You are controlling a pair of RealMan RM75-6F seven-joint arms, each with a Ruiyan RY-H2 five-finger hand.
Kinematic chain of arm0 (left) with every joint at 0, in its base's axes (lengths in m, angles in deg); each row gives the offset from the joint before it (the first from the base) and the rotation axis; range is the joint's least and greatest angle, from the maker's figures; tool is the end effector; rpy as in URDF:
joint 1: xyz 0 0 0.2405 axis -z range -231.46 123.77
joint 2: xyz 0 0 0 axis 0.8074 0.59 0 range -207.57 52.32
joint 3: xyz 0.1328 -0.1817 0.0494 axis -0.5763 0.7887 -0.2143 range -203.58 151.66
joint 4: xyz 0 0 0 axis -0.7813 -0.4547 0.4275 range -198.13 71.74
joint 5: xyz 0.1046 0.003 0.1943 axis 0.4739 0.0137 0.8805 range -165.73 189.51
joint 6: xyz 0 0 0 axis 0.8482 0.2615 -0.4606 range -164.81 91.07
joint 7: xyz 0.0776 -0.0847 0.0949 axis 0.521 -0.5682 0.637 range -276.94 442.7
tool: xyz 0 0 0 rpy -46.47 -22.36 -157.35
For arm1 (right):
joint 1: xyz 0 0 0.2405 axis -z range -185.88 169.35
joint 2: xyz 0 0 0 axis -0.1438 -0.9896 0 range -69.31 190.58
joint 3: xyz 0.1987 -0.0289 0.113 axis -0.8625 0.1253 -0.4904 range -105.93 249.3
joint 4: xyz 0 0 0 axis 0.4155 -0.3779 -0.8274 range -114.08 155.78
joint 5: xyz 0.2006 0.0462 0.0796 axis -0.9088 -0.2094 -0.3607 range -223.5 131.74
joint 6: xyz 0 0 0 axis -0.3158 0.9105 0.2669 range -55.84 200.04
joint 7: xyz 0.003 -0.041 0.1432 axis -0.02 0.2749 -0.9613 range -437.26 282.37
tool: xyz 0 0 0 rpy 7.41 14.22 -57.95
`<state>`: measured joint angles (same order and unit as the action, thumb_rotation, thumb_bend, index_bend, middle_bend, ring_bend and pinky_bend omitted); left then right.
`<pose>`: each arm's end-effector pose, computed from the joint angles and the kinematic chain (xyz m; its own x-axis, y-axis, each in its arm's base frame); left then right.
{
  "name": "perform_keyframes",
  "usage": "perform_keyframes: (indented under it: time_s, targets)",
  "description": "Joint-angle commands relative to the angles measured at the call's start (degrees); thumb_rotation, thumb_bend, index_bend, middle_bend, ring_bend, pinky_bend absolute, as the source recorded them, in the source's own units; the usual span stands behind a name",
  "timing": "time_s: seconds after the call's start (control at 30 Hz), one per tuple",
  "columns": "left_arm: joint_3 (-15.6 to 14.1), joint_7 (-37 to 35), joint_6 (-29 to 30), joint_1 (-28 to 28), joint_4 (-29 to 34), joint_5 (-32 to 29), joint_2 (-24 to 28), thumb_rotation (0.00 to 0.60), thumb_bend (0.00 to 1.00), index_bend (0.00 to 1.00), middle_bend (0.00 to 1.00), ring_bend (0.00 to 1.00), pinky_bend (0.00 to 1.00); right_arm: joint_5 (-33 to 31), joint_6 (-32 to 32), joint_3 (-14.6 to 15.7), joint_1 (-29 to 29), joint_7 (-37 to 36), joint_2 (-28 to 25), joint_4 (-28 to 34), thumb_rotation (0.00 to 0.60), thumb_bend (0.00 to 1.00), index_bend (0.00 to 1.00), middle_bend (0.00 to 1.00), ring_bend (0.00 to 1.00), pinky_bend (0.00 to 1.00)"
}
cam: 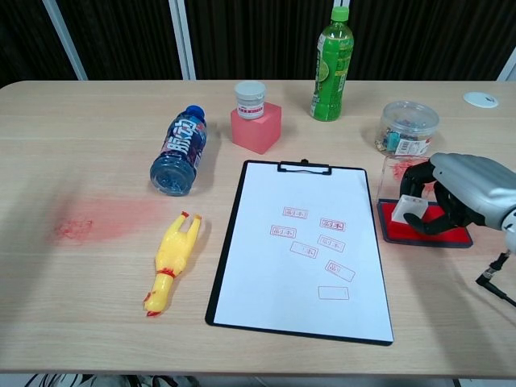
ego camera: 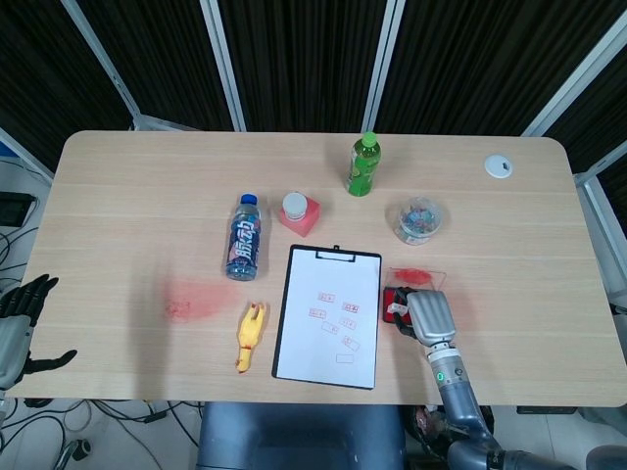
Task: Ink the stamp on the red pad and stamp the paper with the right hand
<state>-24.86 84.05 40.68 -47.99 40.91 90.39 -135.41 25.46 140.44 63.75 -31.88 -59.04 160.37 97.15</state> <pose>-0.2831 0.1772 0.1345 0.3024 0.1671 0.9384 0.9424 0.0952 -0.3206 -0.2029 -0.2693 -0.0502 0.3458 -0.1943 0.9180 -0.9369 -0.1246 0.3265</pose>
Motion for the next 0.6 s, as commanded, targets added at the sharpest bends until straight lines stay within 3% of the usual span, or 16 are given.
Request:
perform_keyframes:
  time_s: [0.03, 0.6]
  targets:
    - [0.0, 0.0, 0.0, 0.0, 0.0, 0.0, 0.0, 0.600, 0.00, 0.00, 0.00, 0.00, 0.00, 0.1, 0.1, -0.1, 0.0, 0.0, 0.0, 0.1, 0.600, 0.61, 0.78, 0.69, 0.76, 0.86]
    - [0.0, -0.2, 0.1, -0.1, 0.0, 0.2, 0.0, 0.600, 0.00, 0.00, 0.00, 0.00, 0.00, -0.7, 0.8, -1.8, -0.4, 0.7, -0.7, 1.2, 0.600, 0.61, 0.78, 0.69, 0.76, 0.86]
